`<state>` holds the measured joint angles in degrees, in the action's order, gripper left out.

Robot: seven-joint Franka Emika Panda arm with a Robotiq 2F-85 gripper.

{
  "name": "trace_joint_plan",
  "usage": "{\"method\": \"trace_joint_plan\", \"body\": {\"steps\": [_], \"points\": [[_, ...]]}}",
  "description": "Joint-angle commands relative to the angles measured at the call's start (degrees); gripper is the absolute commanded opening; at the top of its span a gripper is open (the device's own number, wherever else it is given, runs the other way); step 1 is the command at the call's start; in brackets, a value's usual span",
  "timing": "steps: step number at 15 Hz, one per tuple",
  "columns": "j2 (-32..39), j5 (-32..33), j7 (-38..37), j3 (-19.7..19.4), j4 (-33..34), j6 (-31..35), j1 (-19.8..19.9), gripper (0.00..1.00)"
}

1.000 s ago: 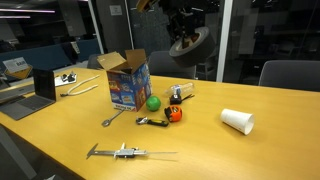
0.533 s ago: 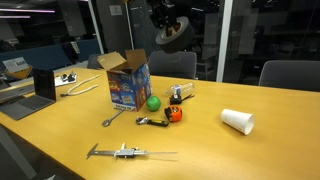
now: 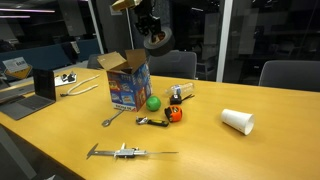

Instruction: Put the black tape in the box

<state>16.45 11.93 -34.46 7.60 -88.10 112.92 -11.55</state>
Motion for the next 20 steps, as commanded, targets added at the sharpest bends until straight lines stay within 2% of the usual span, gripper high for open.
{"method": "trace_joint_plan", "body": {"steps": [1, 6, 11, 20], "points": [[7.1, -0.9, 5.1, 0.0, 11.4, -3.5, -2.8, 0.20], [13.3, 0.0, 8.1, -0.6, 21.5, -8.9, -7.2, 0.20], [17.5, -0.8, 10.0, -0.5, 28.9, -12.4, -10.1, 0.20], [26.2, -8.3, 12.4, 0.3, 37.4, -12.9, -11.2, 0.20]]}}
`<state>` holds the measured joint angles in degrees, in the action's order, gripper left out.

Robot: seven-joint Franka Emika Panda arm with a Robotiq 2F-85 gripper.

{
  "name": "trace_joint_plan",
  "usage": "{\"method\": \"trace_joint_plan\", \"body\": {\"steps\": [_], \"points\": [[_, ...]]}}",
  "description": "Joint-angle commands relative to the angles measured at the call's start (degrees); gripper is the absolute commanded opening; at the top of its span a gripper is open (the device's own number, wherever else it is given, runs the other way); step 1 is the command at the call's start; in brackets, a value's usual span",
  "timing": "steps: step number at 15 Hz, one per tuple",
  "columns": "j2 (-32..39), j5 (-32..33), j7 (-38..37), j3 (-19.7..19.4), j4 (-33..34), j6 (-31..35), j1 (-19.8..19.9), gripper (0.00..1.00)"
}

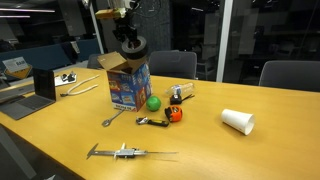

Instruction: Put the black tape in the box

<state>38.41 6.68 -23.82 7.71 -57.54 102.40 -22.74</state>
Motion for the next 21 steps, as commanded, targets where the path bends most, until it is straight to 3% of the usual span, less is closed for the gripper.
{"method": "trace_joint_plan", "body": {"steps": [1, 7, 8, 10, 14, 15, 18, 21], "points": [[5.2, -4.0, 1.9, 0.2, 7.6, -2.6, 0.1, 0.20], [9.7, -7.9, 2.2, 0.3, 11.2, -4.6, 0.2, 0.20], [10.2, -8.4, 2.2, 0.4, 12.1, -6.3, 0.2, 0.58], [10.8, -8.7, 1.9, 0.2, 13.6, -8.3, 0.0, 0.65], [12.1, -9.2, 1.8, 0.0, 16.2, -11.4, -0.3, 0.95], [11.8, -8.8, 1.6, 0.7, 15.6, -11.5, 0.1, 1.00], [11.8, -7.6, 2.0, -0.9, 18.1, -15.6, -0.9, 1.00], [7.1, -2.2, 4.3, -2.8, 17.6, -21.9, -0.6, 1.00]]}}
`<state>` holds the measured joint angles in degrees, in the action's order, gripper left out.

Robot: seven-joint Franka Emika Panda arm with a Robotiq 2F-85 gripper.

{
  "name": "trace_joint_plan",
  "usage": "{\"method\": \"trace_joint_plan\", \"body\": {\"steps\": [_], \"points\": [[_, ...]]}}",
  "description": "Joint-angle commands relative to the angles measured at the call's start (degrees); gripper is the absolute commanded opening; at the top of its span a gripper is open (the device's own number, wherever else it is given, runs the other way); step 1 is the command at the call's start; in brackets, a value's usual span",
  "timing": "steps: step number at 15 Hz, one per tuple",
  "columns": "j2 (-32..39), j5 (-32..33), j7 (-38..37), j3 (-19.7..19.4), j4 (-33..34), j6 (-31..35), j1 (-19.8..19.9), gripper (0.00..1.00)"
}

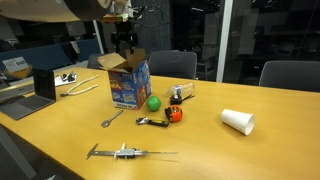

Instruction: Put the black tape in the box

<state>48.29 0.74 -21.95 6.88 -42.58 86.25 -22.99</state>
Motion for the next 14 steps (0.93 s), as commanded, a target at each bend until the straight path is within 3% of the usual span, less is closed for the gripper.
{"method": "trace_joint_plan", "body": {"steps": [1, 6, 14], "points": [[-4.7, 6.0, 3.2, -2.8, 2.3, -7.2, -0.3, 1.00], [-16.2, 15.0, 7.9, -6.5, -4.6, -8.2, 1.3, 1.00], [-29.8, 10.6, 6.8, -7.3, -26.6, -2.3, 9.6, 1.00]]}}
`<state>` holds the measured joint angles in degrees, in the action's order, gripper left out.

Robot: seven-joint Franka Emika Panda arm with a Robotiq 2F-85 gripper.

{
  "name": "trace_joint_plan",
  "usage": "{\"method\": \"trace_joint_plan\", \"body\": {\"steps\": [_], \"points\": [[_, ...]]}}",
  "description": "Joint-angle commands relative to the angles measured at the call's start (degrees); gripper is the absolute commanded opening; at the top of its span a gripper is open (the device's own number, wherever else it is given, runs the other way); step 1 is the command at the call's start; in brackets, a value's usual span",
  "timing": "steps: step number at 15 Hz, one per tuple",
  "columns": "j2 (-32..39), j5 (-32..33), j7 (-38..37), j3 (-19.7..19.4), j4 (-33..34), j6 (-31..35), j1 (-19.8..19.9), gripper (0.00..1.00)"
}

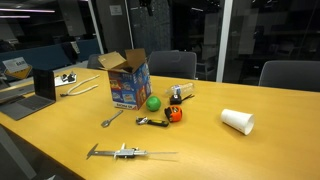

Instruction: Put the black tape in the box

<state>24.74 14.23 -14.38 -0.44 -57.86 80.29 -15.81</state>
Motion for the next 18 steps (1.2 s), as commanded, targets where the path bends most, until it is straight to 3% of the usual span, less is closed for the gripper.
{"method": "trace_joint_plan", "body": {"steps": [1, 6, 9, 18], "points": [[-7.4, -4.1, -0.9, 0.1, -14.1, 4.5, 3.4, 1.00], [-13.0, -12.4, -3.0, -0.3, -28.7, 16.3, 8.1, 1.00], [-17.5, -13.1, -2.0, 0.3, -37.3, 22.7, 10.3, 1.00], [-37.3, -12.2, 2.1, 1.1, -64.4, 27.8, 12.0, 1.00]]}}
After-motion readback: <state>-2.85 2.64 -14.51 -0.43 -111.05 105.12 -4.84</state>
